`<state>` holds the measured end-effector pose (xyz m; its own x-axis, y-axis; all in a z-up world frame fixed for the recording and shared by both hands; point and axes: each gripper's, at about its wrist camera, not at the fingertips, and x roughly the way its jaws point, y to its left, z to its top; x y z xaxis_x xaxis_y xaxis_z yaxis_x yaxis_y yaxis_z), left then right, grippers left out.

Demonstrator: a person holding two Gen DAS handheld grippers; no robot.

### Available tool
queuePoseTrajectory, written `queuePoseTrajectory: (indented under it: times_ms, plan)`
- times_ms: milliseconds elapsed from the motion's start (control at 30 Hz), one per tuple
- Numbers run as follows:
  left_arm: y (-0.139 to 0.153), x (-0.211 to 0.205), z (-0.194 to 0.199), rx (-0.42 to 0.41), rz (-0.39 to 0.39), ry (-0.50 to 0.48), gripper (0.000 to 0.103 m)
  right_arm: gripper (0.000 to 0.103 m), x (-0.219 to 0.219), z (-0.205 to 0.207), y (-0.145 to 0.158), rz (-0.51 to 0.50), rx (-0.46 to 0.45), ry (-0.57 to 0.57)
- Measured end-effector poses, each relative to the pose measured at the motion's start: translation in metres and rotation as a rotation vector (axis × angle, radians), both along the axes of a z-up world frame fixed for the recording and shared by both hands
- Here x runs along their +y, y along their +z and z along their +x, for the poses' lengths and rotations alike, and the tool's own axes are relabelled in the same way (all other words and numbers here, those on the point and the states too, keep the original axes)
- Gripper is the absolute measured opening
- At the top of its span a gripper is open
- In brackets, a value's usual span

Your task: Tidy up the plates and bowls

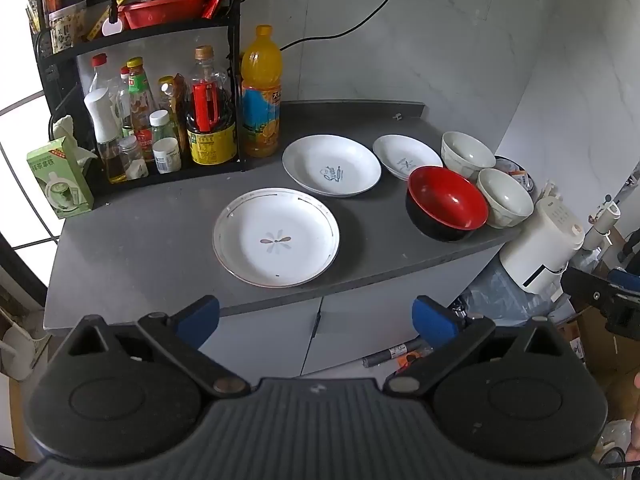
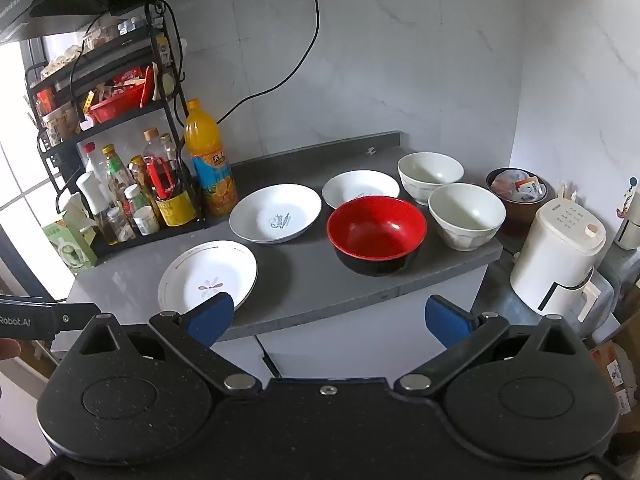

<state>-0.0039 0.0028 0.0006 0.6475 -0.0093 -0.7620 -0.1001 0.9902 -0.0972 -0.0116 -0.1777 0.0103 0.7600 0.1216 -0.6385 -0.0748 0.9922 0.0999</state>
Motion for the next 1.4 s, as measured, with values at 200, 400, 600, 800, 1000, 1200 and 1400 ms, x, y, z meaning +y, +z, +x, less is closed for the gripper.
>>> queuePoseTrajectory:
  times_ms: [200, 400, 600, 800, 1000, 1200, 1400]
  plan:
    - [-0.001, 0.0, 0.003, 0.002, -0.006, 0.003, 0.102, 0.103, -0.001, 0.004, -0.002, 0.008, 0.009, -0.001]
    - [-0.002, 0.001, 0.006, 0.004, -0.005, -0.001, 0.102, 0.103, 0.0, 0.005, -0.001, 0.002, 0.012, -0.003]
    - [-0.004, -0.001, 0.009, 0.006, -0.003, -0.006, 0.102, 0.103, -0.004, 0.01, -0.001, 0.006, 0.016, -0.011]
    - [-0.004, -0.003, 0.009, 0.004, 0.0, -0.004, 0.102, 0.103, -0.004, 0.014, -0.002, 0.005, 0.018, -0.003]
    - [-0.004, -0.003, 0.01, 0.009, 0.001, -0.001, 0.102, 0.103, -0.005, 0.015, -0.003, 0.007, 0.02, 0.007]
    - [-0.004, -0.002, 0.01, 0.007, -0.001, 0.01, 0.102, 0.103, -0.004, 0.017, -0.003, 0.003, 0.016, 0.019]
    - [-0.004, -0.001, 0.011, 0.012, -0.002, 0.016, 0.102, 0.103, -0.003, 0.02, -0.002, -0.001, 0.015, 0.026]
